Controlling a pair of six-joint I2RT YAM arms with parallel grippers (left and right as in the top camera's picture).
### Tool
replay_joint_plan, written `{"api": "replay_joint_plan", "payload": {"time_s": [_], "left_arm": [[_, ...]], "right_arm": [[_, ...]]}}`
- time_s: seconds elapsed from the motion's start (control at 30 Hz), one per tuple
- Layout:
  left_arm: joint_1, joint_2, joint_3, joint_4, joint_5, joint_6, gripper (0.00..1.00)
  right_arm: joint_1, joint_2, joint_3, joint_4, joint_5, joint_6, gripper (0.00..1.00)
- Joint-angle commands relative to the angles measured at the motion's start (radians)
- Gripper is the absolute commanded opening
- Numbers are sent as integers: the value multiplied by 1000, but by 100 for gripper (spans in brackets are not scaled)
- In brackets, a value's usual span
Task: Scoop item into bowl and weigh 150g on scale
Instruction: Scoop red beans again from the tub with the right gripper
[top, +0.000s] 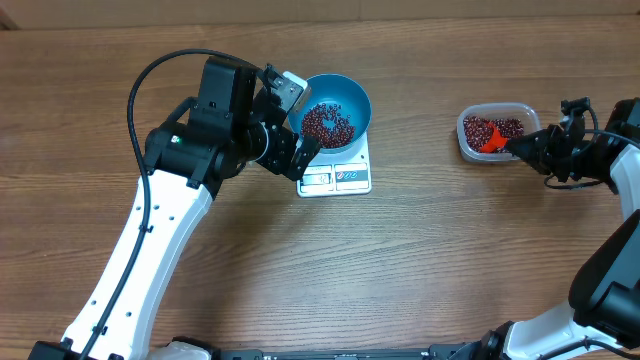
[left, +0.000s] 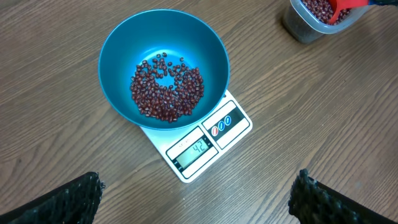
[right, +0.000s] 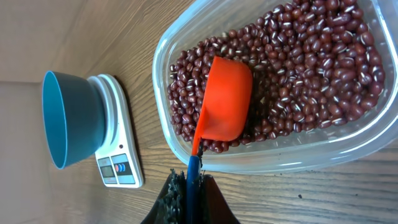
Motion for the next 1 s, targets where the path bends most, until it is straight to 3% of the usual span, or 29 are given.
{"api": "replay_joint_plan", "payload": {"time_s": [0.0, 0.63, 0.97], "left_arm": [[-2, -24, 15, 1, 15, 19, 100], [-2, -24, 15, 1, 15, 19, 100], [-2, -24, 15, 1, 15, 19, 100]], "right_arm": [[-22, 5, -13, -5, -58, 27, 4], [-124, 5, -13, -6, -202, 21, 4], [-156, 5, -13, -60, -248, -66, 4]]}}
